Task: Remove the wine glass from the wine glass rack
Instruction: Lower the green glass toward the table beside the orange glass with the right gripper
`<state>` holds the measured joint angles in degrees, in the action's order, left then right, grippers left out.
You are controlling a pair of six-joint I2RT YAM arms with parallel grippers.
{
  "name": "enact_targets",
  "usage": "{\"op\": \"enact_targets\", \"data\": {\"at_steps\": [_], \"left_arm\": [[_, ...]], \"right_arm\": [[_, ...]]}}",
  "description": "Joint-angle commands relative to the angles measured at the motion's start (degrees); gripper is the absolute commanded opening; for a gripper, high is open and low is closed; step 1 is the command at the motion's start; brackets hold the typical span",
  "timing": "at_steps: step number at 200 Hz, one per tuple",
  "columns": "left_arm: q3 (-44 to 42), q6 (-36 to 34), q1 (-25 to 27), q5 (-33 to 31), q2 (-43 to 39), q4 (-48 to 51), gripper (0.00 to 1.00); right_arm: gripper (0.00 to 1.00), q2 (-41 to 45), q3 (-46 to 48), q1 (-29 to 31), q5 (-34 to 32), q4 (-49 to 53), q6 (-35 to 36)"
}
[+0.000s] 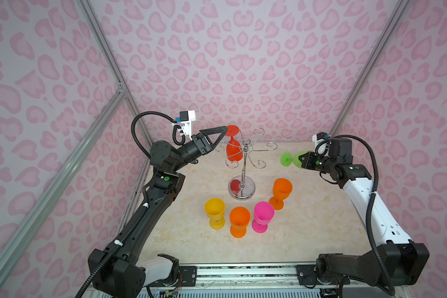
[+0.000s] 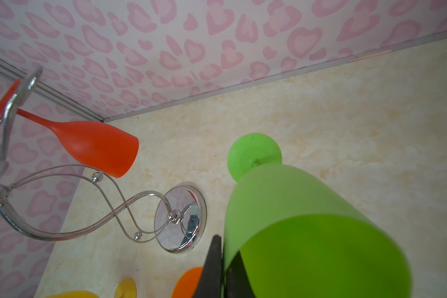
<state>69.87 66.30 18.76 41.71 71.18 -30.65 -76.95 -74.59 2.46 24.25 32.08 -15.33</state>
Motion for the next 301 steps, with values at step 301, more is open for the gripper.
{"op": "enact_targets", "data": {"at_steps": [301], "left_arm": [[-1.2, -14.1, -0.5, -4.1, -5.0, 15.8, 0.76]], "right_arm": [[0.06, -24.7, -16.3, 10.4, -11.8, 19.6, 10.3]]}}
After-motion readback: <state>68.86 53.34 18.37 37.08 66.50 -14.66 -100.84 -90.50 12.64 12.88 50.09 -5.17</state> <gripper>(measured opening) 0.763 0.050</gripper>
